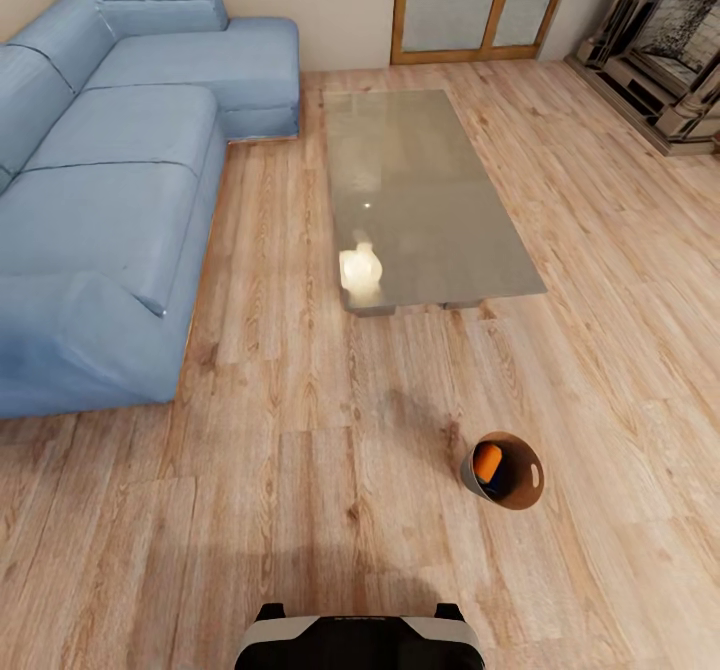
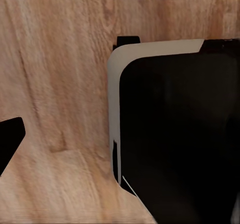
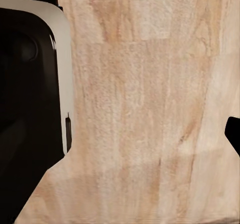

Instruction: Put the three can of soda from the living room inside the tash can in the kitchen.

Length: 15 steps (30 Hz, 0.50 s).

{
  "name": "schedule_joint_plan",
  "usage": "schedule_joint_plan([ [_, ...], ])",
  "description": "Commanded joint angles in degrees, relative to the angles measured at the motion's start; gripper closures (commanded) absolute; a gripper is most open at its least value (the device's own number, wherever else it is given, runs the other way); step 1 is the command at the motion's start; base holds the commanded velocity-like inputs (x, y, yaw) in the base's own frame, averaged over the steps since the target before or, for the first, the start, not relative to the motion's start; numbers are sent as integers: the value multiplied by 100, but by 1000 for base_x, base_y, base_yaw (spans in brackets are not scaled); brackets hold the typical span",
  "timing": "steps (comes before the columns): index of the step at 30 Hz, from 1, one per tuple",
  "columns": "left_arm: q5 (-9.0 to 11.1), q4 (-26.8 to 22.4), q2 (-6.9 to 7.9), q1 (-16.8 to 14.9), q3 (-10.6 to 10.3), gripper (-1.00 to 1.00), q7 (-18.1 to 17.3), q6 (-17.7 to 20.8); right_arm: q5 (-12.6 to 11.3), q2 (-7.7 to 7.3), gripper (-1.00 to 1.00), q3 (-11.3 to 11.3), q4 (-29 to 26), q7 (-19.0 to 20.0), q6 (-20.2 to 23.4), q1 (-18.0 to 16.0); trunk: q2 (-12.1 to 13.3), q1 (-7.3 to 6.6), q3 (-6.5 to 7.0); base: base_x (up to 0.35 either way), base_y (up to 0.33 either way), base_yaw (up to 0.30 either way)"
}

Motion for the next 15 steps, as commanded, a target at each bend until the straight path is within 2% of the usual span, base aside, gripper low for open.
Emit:
schedule_joint_plan([
  [1,-1,1,-5,22,1,-100,1,0,4,6,-100,3,2,-1,2,33,0,0,0,0,0,0],
  [7,2,2,-25,203,-4,-100,1,-1,12,53,-100,10,162,29,28,149,0,0,0,0,0,0],
  [15,3,4,-38,264,-5,-100,2,4,11,90,-100,11,334,45,42,184,0,0,0,0,0,0],
])
